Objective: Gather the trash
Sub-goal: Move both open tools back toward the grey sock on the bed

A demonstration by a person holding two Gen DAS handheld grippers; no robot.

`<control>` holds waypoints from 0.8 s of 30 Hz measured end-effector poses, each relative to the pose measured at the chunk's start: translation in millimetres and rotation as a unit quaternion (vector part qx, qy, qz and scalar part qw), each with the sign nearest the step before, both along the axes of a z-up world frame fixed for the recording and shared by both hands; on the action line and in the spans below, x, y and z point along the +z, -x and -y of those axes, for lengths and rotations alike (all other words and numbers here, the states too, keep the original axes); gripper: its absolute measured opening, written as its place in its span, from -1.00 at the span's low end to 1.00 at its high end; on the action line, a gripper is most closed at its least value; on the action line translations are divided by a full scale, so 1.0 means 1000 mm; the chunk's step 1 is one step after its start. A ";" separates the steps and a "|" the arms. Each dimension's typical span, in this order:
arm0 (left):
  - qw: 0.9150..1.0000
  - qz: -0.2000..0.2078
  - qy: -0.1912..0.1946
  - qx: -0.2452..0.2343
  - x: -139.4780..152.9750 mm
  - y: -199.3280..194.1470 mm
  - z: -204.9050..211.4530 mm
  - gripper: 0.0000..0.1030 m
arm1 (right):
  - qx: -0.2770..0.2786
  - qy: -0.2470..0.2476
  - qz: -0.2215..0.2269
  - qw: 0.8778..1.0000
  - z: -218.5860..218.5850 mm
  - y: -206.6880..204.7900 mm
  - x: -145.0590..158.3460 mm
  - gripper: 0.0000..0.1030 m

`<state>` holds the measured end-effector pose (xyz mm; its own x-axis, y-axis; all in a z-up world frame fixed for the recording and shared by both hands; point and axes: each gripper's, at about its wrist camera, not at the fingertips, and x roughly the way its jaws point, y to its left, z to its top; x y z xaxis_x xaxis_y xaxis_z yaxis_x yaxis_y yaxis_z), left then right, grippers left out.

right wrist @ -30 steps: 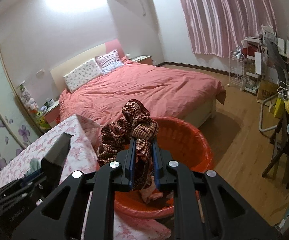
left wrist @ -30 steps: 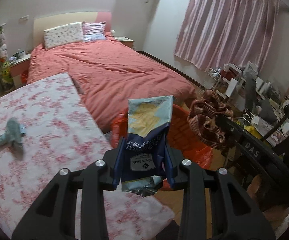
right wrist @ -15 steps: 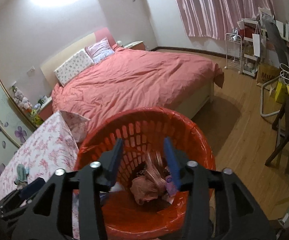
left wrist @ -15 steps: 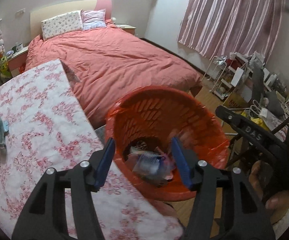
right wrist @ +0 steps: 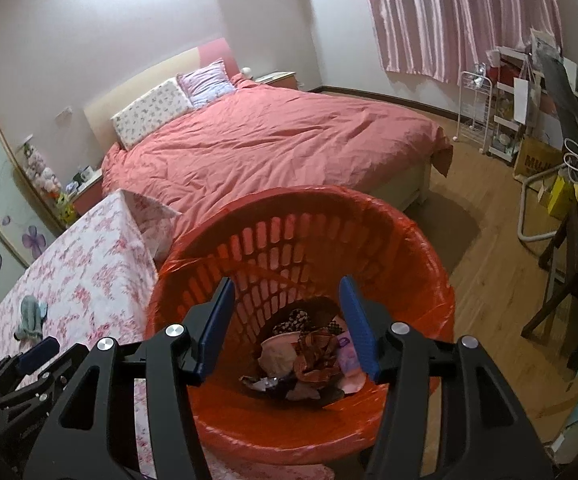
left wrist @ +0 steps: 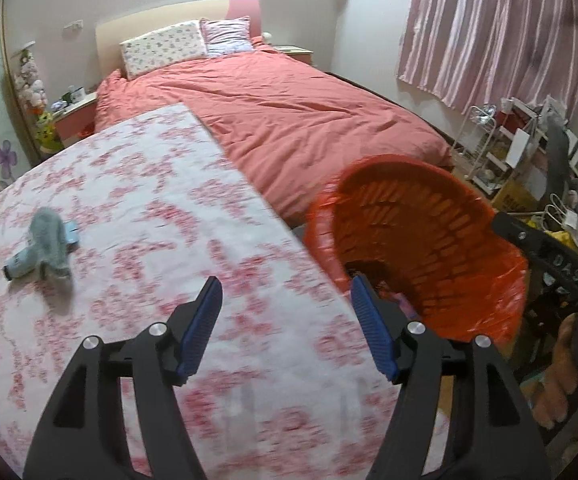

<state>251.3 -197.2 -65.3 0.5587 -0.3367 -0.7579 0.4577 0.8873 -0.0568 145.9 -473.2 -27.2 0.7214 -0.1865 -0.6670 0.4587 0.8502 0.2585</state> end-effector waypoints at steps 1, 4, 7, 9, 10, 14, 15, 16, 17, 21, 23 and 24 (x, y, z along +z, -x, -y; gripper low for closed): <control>1.000 0.003 -0.003 0.005 0.000 -0.001 -0.007 0.28 | 0.003 0.002 -0.001 1.000 -0.003 -0.001 0.001 0.07; 1.000 0.014 -0.012 0.023 0.001 -0.002 -0.030 0.30 | 0.018 0.007 -0.003 1.000 -0.016 -0.003 0.002 0.07; 0.999 0.023 -0.019 0.045 0.002 -0.005 -0.059 0.31 | 0.039 0.014 -0.006 0.999 -0.033 -0.008 0.005 0.07; 0.997 0.027 -0.024 0.067 0.002 -0.009 -0.085 0.31 | 0.057 0.019 -0.006 0.998 -0.047 -0.012 0.008 0.07; 0.997 0.027 -0.024 0.074 0.002 -0.010 -0.094 0.32 | 0.065 0.021 -0.006 0.998 -0.055 -0.014 0.009 0.07; 0.992 0.021 -0.019 0.123 0.003 -0.019 -0.148 0.34 | 0.110 0.026 -0.004 0.994 -0.091 -0.026 0.015 0.07; 0.991 0.020 -0.017 0.133 0.003 -0.020 -0.160 0.35 | 0.124 0.028 -0.004 0.992 -0.103 -0.031 0.017 0.07; 0.989 0.018 -0.016 0.145 0.003 -0.021 -0.173 0.35 | 0.138 0.029 -0.004 0.990 -0.116 -0.036 0.018 0.07; 0.987 0.018 -0.014 0.157 0.003 -0.022 -0.187 0.35 | 0.145 0.030 -0.004 0.989 -0.123 -0.038 0.019 0.07; 0.981 0.016 -0.007 0.194 0.004 -0.027 -0.233 0.36 | 0.190 0.029 -0.006 0.981 -0.171 -0.059 0.020 0.07; 0.978 0.015 -0.005 0.206 0.003 -0.028 -0.252 0.37 | 0.211 0.030 -0.005 0.977 -0.195 -0.070 0.019 0.07; 0.977 0.014 -0.004 0.211 0.002 -0.028 -0.260 0.37 | 0.217 0.031 -0.004 0.976 -0.203 -0.073 0.019 0.07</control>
<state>279.7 63.0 -62.8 0.6675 -0.0654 -0.7417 0.0521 0.9978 -0.0411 218.6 -270.1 -7.9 0.7356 0.0956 -0.6706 0.0538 0.9786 0.1984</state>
